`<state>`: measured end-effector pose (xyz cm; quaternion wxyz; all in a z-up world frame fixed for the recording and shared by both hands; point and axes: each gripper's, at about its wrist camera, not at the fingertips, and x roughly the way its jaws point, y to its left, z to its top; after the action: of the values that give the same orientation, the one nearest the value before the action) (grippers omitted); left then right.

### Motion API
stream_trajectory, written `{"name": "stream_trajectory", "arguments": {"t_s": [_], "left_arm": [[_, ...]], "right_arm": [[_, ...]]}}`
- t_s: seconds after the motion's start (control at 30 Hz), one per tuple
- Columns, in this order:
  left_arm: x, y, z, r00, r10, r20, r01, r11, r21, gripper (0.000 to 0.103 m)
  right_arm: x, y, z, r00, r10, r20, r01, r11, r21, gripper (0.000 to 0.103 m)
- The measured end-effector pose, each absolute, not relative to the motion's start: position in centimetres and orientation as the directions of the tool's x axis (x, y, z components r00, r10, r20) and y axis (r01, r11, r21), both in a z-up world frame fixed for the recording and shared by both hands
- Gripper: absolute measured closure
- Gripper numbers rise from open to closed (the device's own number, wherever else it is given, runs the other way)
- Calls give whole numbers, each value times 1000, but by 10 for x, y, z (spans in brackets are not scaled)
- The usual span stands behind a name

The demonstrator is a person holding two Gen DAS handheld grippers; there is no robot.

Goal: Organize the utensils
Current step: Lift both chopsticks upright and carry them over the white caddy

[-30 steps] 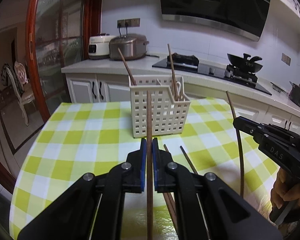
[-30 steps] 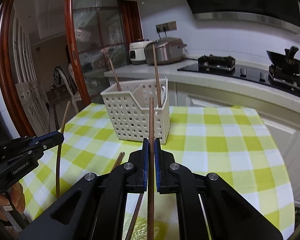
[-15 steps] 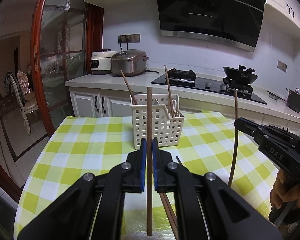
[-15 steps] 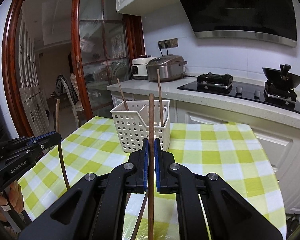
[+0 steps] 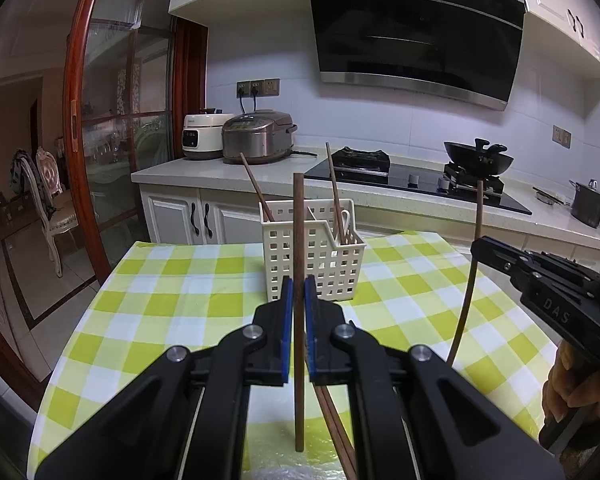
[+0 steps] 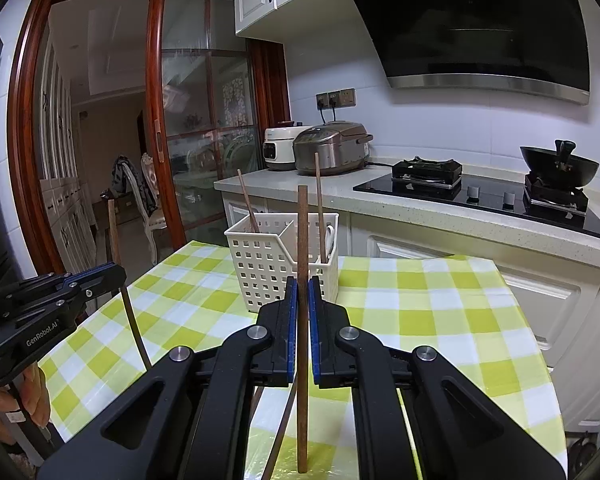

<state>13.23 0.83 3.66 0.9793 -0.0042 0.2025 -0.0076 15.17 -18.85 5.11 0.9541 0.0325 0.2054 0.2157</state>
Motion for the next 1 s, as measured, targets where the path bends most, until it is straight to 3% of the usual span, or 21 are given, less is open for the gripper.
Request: {"name": "stream_trajectory", "arguments": {"t_s": [0.7, 1.0], "left_arm": [[146, 10, 56, 920, -54, -389, 53, 998, -13, 97], [189, 16, 101, 927, -77, -367, 79, 997, -10, 97]], "right_arm": [[175, -174, 67, 834, 414, -365, -406, 908, 102, 97], [224, -171, 94, 843, 414, -343, -388, 910, 144, 97]]}}
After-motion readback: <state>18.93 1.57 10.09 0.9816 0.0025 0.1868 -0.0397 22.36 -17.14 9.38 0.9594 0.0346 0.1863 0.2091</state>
